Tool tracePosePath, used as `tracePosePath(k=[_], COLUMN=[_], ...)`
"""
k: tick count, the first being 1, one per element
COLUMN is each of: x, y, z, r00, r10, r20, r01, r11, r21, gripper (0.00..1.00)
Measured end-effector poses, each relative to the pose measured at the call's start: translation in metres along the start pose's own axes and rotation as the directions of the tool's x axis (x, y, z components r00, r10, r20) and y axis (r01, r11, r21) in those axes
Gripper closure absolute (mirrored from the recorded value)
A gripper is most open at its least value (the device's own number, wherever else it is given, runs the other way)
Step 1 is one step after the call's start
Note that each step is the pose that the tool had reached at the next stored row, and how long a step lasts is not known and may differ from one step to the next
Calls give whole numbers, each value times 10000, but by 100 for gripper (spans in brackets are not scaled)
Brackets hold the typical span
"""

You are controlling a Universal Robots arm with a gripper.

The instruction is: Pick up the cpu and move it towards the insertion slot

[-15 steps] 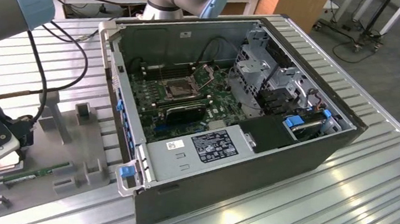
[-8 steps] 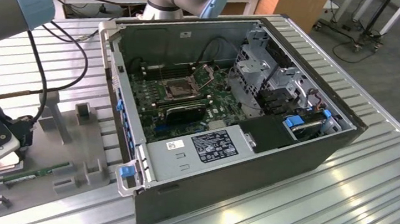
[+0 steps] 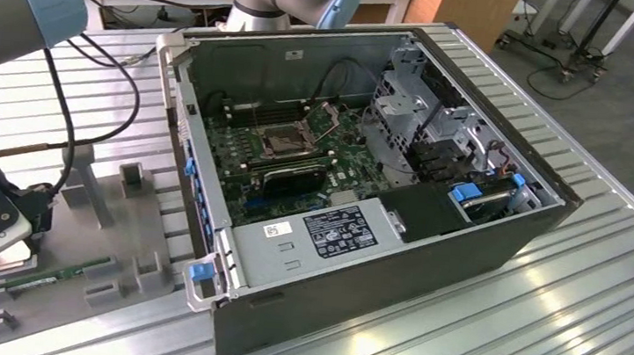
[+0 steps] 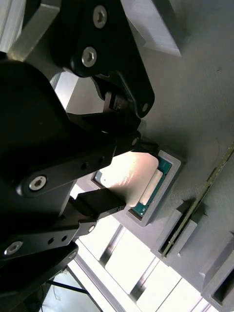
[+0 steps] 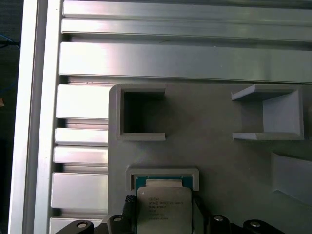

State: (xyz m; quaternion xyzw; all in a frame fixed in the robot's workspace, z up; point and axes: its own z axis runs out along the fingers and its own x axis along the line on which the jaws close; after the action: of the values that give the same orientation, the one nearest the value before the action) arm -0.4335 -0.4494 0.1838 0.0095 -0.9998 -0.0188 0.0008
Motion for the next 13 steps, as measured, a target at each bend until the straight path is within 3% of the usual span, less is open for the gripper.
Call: tracePosePath(k=[6,13], x=[-1,0], y=[1,8], z=[-23,-202], r00=[10000,10000], r10=[0,0], r20=[0,0], r01=[0,0], r11=[10000,10000], r21=[1,0], gripper=[46,46])
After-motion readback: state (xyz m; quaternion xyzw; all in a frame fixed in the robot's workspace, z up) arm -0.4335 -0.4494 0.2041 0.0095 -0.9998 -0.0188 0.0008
